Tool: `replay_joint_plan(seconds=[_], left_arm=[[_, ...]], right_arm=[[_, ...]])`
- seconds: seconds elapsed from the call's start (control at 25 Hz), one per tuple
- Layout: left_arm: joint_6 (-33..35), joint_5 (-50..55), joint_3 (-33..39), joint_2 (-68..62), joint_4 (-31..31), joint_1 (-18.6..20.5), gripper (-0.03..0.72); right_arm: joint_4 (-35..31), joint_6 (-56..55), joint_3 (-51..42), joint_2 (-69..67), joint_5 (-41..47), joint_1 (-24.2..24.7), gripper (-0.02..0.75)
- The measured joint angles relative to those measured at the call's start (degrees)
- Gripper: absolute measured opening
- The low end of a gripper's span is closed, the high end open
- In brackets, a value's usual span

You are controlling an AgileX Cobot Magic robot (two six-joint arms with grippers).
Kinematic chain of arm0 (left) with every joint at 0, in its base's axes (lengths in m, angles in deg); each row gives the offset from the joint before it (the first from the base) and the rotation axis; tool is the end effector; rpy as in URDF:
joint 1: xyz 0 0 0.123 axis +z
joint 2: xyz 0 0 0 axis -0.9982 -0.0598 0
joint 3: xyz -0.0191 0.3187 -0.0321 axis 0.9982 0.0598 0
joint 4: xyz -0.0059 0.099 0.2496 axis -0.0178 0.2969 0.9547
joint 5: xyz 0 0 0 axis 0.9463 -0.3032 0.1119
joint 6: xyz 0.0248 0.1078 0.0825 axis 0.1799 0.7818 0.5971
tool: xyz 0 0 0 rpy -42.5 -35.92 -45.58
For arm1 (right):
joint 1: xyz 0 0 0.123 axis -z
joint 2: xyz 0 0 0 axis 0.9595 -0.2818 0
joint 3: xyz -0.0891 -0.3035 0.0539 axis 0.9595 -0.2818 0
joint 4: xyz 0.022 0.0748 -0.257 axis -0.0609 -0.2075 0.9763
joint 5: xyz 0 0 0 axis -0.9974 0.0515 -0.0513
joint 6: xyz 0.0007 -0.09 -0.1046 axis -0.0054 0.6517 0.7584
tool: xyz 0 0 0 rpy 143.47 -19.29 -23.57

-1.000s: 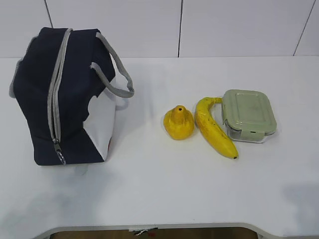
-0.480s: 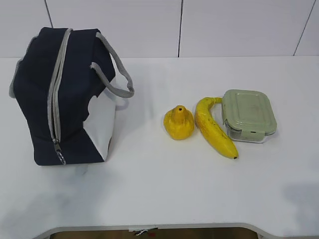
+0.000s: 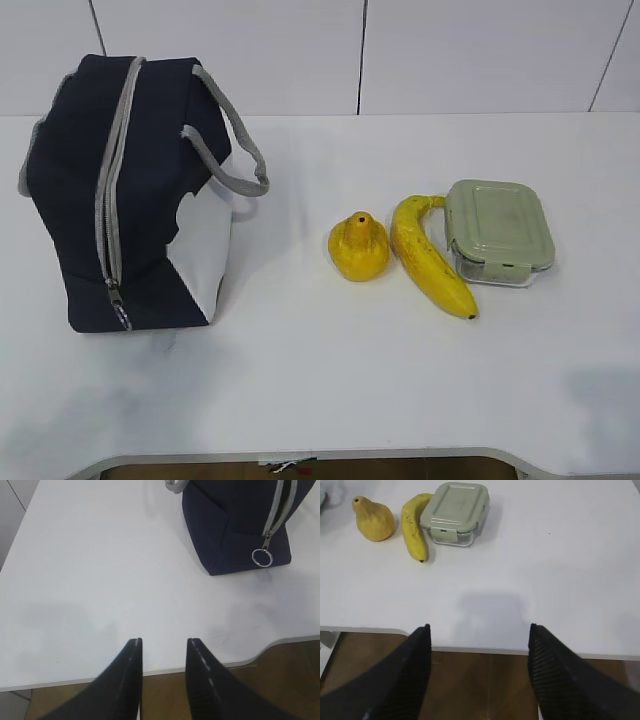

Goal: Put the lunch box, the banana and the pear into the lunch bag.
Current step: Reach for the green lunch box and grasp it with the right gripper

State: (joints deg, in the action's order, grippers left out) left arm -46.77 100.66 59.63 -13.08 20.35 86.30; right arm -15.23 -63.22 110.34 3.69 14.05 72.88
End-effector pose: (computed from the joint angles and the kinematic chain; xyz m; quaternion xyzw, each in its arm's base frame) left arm 0.0111 -0.0038 0.2657 0.0352 0.8612 0.0023 0.5070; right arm 0.0029 0.0033 0.2627 -0.0135 0.8670 0.0127 0.4980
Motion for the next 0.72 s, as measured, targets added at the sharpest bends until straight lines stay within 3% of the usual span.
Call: replay_joint_plan(seconds=[0.44,0.72], left_arm=[[0.00,0.00,0.00,0.00,-0.46,0.00,0.234],[0.00,0.00,0.00,0.00,-2.63,0.00,0.234]], right_arm=[[-2.52,0.00,5.93,-9.47,1.48,0.00,0.491],[-7.73,0.00,6.06,-15.30,1.13,0.00,0.491]])
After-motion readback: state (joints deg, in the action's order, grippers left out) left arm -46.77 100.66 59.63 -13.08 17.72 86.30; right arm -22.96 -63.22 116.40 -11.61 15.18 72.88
